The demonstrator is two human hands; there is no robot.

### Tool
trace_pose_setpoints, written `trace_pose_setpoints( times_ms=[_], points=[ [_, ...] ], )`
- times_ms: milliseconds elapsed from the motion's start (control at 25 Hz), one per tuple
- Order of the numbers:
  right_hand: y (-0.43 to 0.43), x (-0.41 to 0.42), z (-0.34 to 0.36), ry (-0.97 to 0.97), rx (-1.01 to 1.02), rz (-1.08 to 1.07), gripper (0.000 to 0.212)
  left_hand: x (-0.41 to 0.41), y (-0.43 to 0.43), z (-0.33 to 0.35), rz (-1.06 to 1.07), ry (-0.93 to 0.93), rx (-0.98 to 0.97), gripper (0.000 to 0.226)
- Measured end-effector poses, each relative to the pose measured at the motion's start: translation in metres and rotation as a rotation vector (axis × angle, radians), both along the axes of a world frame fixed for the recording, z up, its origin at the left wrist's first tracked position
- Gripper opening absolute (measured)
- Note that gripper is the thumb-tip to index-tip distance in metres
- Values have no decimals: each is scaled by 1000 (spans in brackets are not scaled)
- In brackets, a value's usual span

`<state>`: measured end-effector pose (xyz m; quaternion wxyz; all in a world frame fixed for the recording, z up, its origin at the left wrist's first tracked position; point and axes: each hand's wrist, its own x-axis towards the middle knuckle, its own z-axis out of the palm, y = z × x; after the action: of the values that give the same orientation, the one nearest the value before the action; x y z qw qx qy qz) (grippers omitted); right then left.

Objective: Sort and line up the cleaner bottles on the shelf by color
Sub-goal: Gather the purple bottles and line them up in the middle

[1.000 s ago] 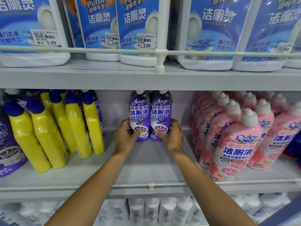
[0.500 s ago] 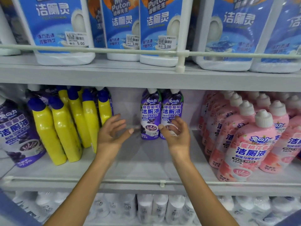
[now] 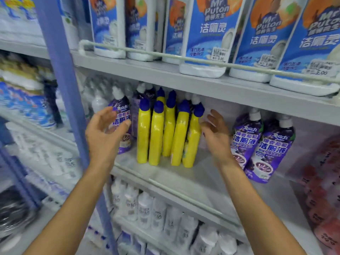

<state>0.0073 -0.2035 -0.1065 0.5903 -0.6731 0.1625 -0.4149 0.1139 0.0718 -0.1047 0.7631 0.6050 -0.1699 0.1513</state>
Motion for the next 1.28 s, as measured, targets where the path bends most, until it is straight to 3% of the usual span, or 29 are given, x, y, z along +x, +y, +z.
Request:
trace_pose_setpoints(
  times_ms=[120,240,440,560,720,840,1080,1280],
  points=[
    [-12,37,24,-13,25,-96,56,31,7,7,156,0,119,62],
    [-24,56,37,-6,-84,40,28,58,-1,10,192,56,302,70],
    [-21,45,33,-27,-135,100,28,82,-9,4,221,69,444,63],
    [-29,38,40,25,-98,146,5,87,-11,6,255,94,473,56],
    [-45,54,62,155,70,186,22,89,-15,8,271,132,566,58],
    [-56,65,52,313,-47,201,47,87,-12,10,263,109,665,58],
    [-55,52,32,285,-345,-38,32,73,-6,2,172,-26,643,55],
    [-39,27,31,206,-420,-241,31,62,11,5,132,-81,536,48]
  ],
)
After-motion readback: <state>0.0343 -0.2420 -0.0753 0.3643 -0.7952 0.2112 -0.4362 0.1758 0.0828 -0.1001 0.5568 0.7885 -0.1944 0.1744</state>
